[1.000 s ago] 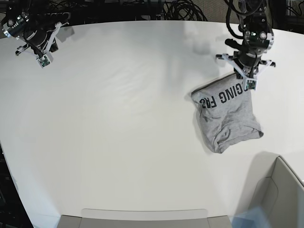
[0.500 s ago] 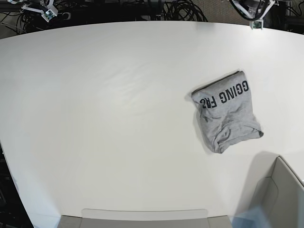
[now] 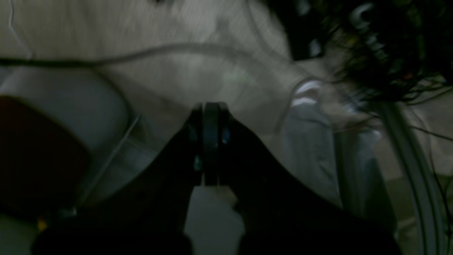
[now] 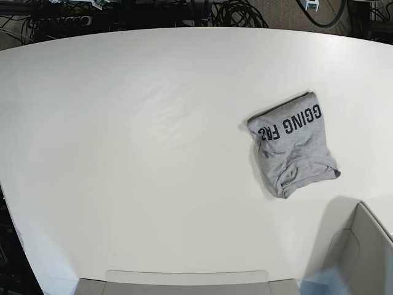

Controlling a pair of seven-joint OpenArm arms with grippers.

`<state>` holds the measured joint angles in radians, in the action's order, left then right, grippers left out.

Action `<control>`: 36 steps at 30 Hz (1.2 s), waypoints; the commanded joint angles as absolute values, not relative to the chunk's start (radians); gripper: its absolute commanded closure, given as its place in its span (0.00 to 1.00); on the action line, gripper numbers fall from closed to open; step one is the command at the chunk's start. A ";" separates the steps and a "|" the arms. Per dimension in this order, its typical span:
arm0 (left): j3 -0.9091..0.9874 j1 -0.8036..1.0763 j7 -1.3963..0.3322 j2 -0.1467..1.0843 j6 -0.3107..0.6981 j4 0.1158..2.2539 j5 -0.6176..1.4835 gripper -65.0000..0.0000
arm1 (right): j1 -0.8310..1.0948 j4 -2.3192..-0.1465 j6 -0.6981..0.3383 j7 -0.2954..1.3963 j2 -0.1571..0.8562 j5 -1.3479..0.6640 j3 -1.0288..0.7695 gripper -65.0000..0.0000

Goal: Fold the T-shirt properly

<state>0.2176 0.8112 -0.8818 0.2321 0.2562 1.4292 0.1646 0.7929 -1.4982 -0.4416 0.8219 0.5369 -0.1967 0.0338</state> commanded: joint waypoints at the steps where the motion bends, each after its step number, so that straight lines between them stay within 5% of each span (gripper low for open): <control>1: 0.216 0.800 -0.875 0.231 0.260 1.411 0.174 1.00 | 0.773 -1.474 -0.449 0.816 0.550 -0.202 0.065 1.00; 7: 0.214 0.727 -0.852 0.232 0.260 1.236 0.173 1.00 | 0.610 -1.196 -0.449 0.763 0.567 -0.176 0.240 1.00; 15: 0.154 0.575 -0.607 0.237 0.260 0.852 0.171 1.00 | 0.409 -0.903 -0.447 0.627 0.572 -0.176 0.510 1.00; 36: -0.096 0.344 -0.044 0.196 0.255 0.269 0.171 1.00 | 0.179 -0.493 -0.447 0.094 0.568 -0.174 0.917 1.00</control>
<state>-0.0937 0.3206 -0.0399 0.1856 0.2581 0.2726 0.1734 0.1783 -0.4923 -0.4374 0.0948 0.5453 -0.1787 0.9184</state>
